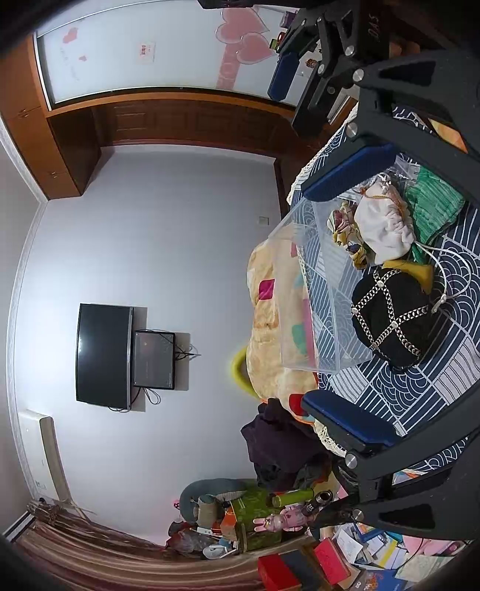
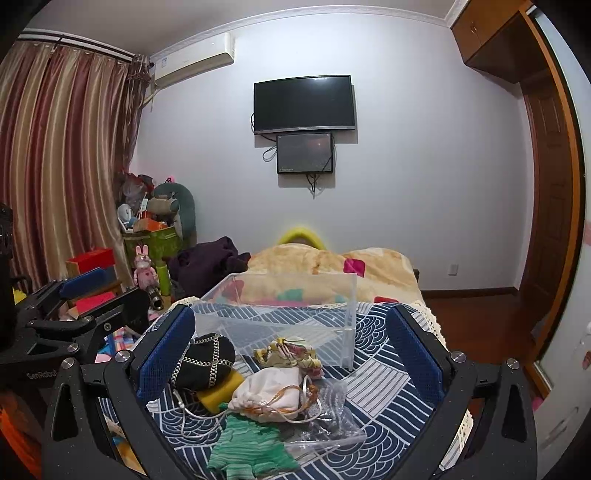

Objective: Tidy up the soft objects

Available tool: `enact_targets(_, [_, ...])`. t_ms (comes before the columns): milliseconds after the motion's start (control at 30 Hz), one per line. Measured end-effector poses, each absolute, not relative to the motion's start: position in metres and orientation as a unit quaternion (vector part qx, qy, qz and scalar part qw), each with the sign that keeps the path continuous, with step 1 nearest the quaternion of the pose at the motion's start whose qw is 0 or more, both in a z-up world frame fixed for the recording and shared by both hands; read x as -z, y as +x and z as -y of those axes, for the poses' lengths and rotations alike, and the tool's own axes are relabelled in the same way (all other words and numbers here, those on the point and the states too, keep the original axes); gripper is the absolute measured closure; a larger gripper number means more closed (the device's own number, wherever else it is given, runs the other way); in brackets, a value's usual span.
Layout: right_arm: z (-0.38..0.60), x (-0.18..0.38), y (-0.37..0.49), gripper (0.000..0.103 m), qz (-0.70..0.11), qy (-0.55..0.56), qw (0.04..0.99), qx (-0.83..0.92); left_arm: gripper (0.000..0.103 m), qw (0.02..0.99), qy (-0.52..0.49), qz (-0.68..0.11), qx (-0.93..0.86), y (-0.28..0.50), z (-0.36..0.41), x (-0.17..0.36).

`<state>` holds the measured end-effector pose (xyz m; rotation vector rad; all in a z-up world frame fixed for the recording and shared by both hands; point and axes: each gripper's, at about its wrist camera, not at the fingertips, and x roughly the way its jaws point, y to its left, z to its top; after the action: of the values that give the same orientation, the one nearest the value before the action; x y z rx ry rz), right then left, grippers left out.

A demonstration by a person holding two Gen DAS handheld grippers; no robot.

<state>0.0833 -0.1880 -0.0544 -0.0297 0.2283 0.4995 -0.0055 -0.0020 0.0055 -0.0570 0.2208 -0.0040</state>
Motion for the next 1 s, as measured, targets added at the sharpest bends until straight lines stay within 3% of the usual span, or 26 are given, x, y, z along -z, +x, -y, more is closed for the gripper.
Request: enact_targets(1000, [0.1890,0.0523,0.0805,0.000,-0.110,-0.013,0.962,-0.248,0.000,0.994,-0.028,-0.109,0.002,-0.0059,0.0020,-0.0048])
